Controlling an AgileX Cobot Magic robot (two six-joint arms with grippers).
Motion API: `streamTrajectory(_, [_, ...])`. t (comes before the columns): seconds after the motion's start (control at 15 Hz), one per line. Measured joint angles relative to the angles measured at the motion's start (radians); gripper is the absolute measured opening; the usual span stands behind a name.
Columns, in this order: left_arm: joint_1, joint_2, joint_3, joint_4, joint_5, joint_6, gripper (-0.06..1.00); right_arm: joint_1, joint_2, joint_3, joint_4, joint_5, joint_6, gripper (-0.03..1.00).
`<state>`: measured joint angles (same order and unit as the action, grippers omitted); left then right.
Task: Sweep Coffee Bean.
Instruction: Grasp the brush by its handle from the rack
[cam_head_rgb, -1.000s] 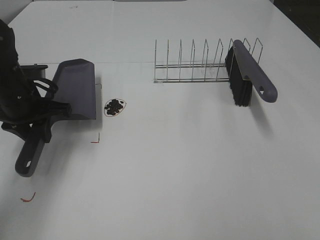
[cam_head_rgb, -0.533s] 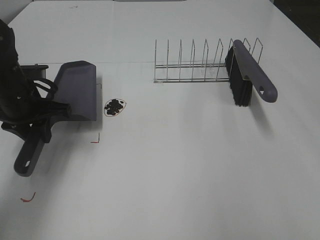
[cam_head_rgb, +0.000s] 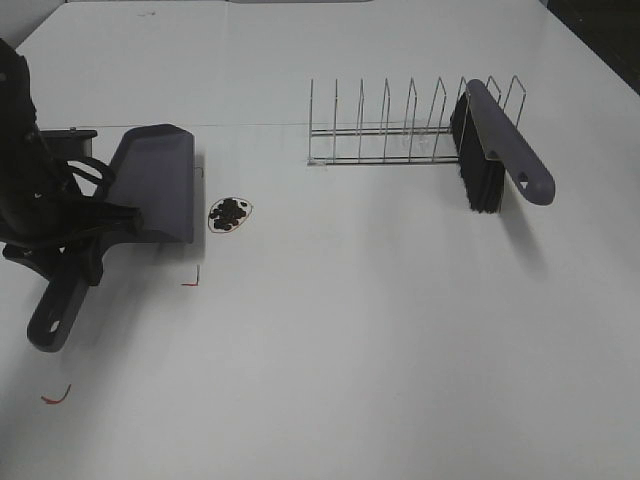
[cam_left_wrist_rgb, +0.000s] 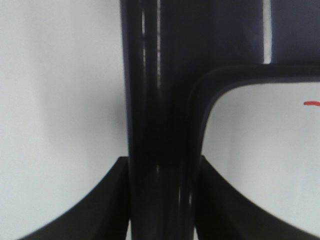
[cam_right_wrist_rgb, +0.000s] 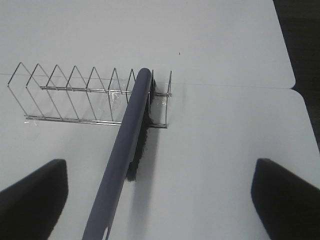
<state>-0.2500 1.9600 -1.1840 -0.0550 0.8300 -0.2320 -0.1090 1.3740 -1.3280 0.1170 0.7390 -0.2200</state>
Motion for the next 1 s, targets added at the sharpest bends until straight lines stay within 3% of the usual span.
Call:
streamTrajectory(0.2, [0.000, 0.000, 0.000, 0.000, -0.006, 0.000, 0.32, 0.001, 0.213, -0.194, 0.000, 0.085, -0.008, 0.82])
streamTrajectory(0.53, [0.000, 0.000, 0.000, 0.000, -0.009, 0.000, 0.32, 0.120, 0.537, -0.459, -0.058, 0.207, -0.047, 0.65])
streamTrajectory(1.0, [0.000, 0.000, 0.000, 0.000, -0.009, 0.001, 0.32, 0.147, 0.869, -0.753, -0.077, 0.287, 0.028, 0.63])
